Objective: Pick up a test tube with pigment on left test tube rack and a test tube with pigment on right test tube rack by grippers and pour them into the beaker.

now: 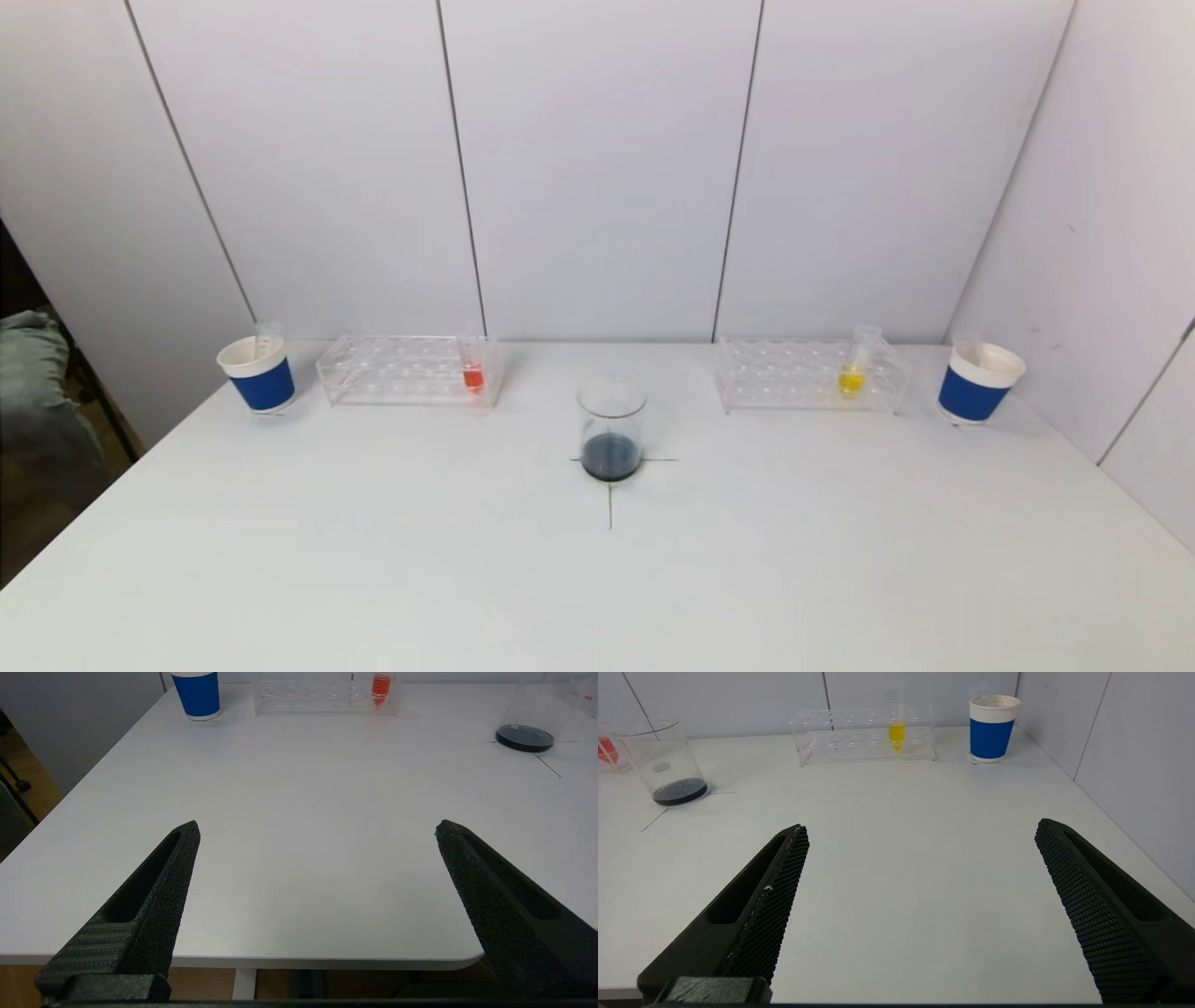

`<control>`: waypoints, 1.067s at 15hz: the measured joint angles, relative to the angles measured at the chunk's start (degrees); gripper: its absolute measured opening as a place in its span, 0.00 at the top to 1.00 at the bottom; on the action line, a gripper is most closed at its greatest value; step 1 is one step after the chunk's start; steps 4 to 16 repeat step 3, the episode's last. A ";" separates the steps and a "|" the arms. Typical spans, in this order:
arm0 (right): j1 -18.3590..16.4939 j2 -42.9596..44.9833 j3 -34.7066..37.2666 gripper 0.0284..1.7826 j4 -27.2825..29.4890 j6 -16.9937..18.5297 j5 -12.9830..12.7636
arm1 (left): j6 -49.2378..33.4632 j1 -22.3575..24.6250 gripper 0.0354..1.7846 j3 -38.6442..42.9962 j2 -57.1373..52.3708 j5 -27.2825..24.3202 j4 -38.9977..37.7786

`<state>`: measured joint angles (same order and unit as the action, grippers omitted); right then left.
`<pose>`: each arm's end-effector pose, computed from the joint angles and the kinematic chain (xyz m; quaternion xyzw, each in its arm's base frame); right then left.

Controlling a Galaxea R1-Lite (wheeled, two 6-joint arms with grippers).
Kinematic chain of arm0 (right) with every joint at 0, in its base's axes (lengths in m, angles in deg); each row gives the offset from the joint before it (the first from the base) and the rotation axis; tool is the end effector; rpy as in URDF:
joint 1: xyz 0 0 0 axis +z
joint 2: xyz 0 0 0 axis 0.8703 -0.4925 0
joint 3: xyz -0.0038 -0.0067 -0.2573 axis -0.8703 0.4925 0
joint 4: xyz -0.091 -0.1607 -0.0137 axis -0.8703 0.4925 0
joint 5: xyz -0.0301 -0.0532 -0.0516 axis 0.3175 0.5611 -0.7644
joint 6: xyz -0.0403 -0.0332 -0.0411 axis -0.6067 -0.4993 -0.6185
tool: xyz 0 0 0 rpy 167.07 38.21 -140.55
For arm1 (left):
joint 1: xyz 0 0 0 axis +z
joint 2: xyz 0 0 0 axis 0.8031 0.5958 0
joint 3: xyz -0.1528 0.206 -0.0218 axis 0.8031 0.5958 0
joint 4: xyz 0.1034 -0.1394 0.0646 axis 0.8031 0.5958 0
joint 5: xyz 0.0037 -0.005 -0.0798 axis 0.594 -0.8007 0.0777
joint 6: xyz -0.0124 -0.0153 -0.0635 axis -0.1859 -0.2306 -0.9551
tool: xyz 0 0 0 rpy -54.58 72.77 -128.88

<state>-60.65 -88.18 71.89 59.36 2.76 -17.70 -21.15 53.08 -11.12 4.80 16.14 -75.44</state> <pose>0.0579 -0.0017 0.0772 0.0281 -0.0066 -0.0126 0.9995 0.0542 -0.0009 0.0733 -0.0082 0.0331 -0.0073 0.9994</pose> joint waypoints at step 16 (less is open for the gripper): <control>0.00 0.00 0.00 0.01 0.00 0.00 0.00 | -0.01 0.00 0.01 -0.01 0.00 0.00 0.00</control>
